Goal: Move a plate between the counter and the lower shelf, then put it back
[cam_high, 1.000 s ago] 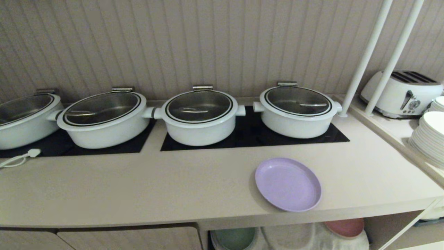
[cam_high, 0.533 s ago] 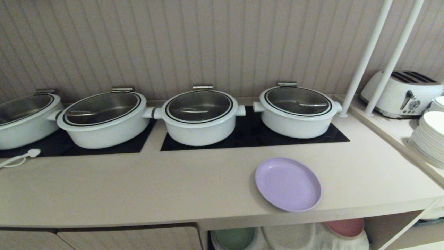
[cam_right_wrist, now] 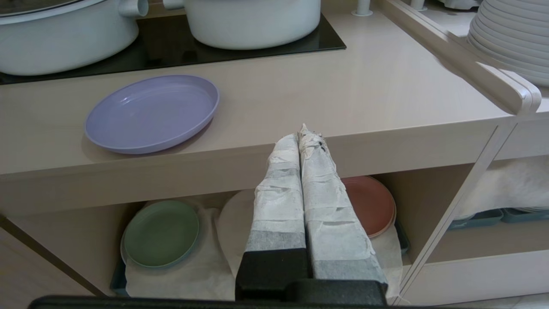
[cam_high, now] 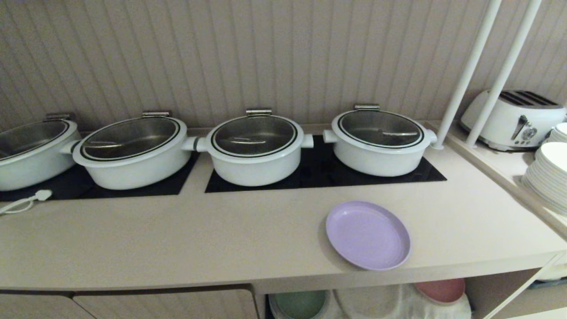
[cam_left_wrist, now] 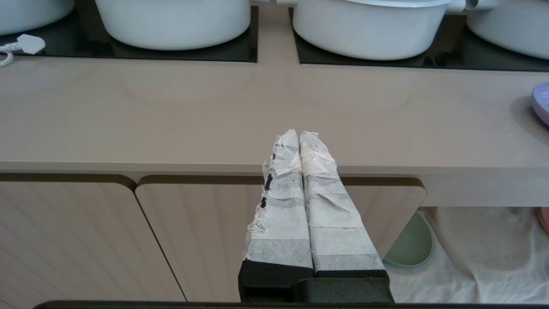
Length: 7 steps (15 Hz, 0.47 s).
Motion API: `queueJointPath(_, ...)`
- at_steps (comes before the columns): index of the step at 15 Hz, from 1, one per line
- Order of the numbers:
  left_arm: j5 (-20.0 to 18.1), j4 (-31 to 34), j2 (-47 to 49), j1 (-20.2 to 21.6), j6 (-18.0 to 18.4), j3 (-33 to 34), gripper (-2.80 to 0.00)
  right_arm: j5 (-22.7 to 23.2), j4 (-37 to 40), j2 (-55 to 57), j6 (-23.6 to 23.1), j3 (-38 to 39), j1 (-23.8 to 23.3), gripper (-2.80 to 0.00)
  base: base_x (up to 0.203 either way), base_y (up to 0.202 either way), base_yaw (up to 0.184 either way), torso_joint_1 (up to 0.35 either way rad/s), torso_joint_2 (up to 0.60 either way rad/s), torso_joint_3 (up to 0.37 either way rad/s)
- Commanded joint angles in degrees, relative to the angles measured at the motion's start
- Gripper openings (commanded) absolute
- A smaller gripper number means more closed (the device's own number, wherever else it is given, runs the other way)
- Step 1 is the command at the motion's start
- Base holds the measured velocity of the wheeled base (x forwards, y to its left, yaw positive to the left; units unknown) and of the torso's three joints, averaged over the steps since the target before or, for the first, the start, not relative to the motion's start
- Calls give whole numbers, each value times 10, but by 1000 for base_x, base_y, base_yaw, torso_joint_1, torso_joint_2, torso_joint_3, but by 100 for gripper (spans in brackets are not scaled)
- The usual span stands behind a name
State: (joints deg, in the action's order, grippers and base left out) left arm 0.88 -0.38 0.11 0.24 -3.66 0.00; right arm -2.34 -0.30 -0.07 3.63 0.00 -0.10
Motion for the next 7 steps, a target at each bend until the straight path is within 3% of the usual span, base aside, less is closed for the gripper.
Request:
queueJointPath(1, 0, -1, 0, 0, 0, 0, -280, 0, -1, 1, 1, 0, 0, -280, 0, 0, 0, 0, 0, 0)
queueJointPath(7, 0, -1, 0, 0, 0, 0, -280, 0, 0, 1, 0, 0, 0, -280, 0, 0, 0, 0, 0, 0)
